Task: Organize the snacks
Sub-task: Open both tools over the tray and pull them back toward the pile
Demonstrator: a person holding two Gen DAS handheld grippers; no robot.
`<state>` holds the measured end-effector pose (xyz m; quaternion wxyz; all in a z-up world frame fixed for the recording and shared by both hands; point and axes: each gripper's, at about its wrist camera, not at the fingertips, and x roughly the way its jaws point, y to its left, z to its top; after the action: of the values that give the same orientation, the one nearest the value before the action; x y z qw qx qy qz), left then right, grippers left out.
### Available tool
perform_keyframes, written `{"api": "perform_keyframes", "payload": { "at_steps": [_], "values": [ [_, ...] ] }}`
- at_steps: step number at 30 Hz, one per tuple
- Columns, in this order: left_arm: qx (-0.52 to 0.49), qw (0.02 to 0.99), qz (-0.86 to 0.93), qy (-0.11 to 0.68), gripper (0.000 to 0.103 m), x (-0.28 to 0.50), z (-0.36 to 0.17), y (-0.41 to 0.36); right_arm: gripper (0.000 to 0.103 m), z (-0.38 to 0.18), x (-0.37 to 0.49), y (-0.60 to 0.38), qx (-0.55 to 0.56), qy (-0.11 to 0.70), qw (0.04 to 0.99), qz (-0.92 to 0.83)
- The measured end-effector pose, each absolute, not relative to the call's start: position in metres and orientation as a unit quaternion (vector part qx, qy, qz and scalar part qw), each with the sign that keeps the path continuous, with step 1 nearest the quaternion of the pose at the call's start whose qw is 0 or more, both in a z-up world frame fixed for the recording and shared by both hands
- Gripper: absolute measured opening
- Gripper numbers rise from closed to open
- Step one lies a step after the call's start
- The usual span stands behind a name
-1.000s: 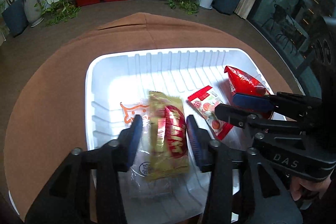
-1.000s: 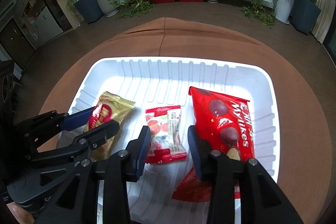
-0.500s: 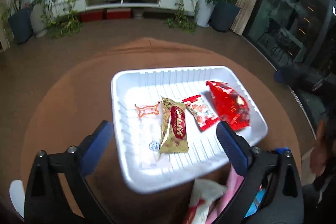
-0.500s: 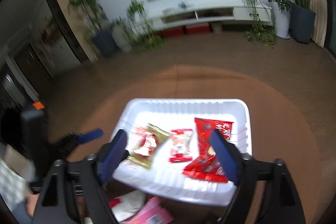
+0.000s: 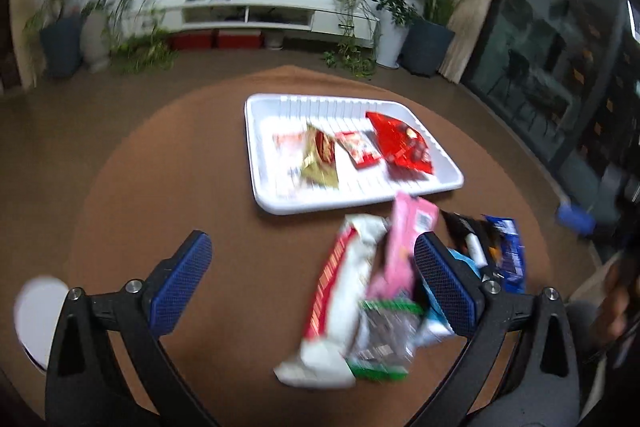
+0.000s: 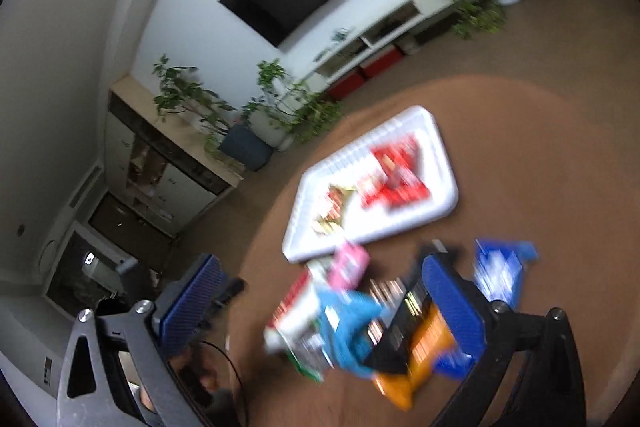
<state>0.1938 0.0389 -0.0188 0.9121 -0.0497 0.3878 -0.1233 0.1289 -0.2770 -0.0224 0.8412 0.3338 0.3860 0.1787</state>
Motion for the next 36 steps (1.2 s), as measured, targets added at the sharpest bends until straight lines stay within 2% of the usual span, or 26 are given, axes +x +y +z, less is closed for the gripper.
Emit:
{"api": "perform_keyframes", "payload": {
  "at_steps": [5, 13, 23, 31, 32, 36],
  "values": [
    [-0.052, 0.902, -0.141, 0.406, 0.103, 0.147, -0.040, 0.031, 0.103, -0.051, 0.091, -0.289, 0.343, 0.414, 0.833, 0.130],
    [-0.042, 0.884, -0.156, 0.438, 0.103, 0.121, -0.069, 0.011, 0.097, -0.060, 0.089, -0.291, 0.312, 0.456, 0.831, 0.067],
    [-0.001, 0.883, -0.154, 0.444, 0.103, 0.155, -0.057, 0.010, 0.092, -0.064, 0.083, -0.276, 0.287, 0.457, 0.838, 0.076],
    [0.098, 0.862, -0.161, 0.471, 0.101, 0.204, -0.060, -0.006, 0.082, -0.064, 0.085, -0.249, 0.253, 0.465, 0.841, 0.110],
    [0.112, 0.858, -0.160, 0.475, 0.098, 0.210, -0.062, -0.007, 0.082, -0.064, 0.086, -0.248, 0.252, 0.466, 0.841, 0.112],
    [0.134, 0.835, -0.172, 0.505, 0.071, 0.237, -0.078, -0.010, 0.081, -0.065, 0.087, -0.241, 0.243, 0.470, 0.840, 0.118]
  ]
}}
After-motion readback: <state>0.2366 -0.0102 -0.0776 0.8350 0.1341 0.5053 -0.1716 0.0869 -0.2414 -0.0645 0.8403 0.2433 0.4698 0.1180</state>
